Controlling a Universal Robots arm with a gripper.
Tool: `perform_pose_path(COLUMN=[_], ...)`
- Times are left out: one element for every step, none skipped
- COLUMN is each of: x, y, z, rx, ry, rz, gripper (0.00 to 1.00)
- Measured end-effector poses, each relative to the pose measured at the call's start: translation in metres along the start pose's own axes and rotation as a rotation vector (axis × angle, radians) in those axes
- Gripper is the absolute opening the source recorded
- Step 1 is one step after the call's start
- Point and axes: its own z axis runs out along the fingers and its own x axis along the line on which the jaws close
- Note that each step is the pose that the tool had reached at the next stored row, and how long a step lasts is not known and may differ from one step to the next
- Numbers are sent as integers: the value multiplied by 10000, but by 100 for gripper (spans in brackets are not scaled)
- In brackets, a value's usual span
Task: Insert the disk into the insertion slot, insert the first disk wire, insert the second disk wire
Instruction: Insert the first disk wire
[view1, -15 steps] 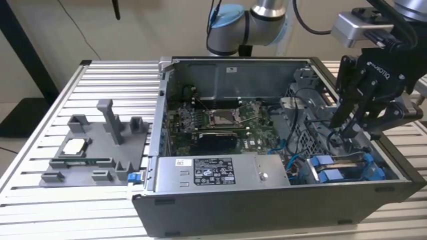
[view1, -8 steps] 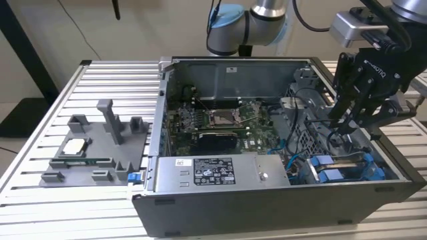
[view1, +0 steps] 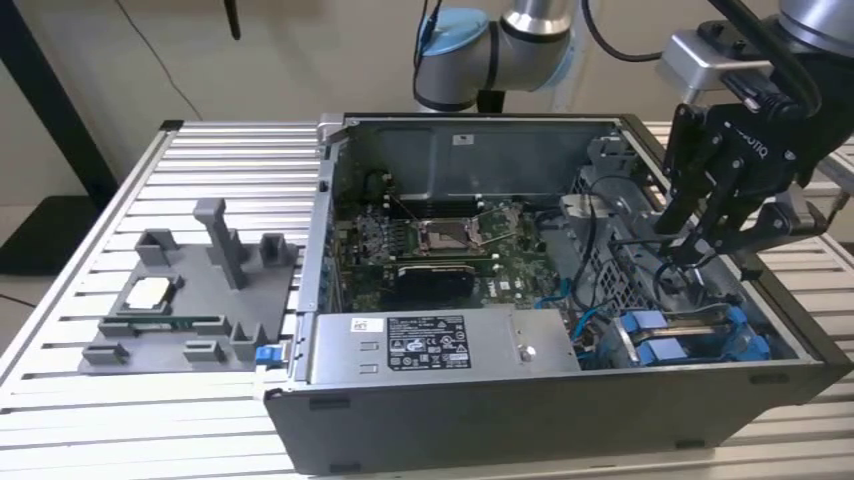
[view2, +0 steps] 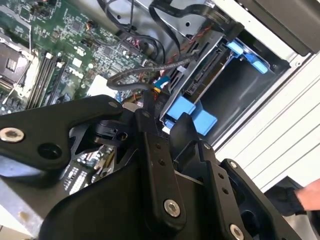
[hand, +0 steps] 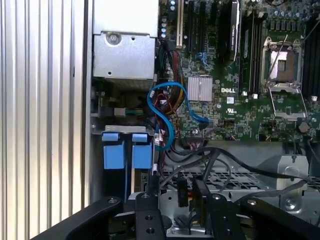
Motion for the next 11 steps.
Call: perform_pose_path(x=[0,0,0,1,0,2,6,11,15,18,20], y=[1,1,0,1,0,-3,-6,-7,-7,-7,-8], z=[1,2,3,4,5,4,5,4,5,8,10], rx=[6,11,22,39,46,46,46,46,46,45,44], ry=[-92,-179,-246,-294,-306,-305,-308,-307,-308,-309,-308], rz=[-28,-56,-84,-110,-126,-134,-140,-143,-150,-158,-166], gripper=[40,40,40,40,40,40,40,40,40,40,40])
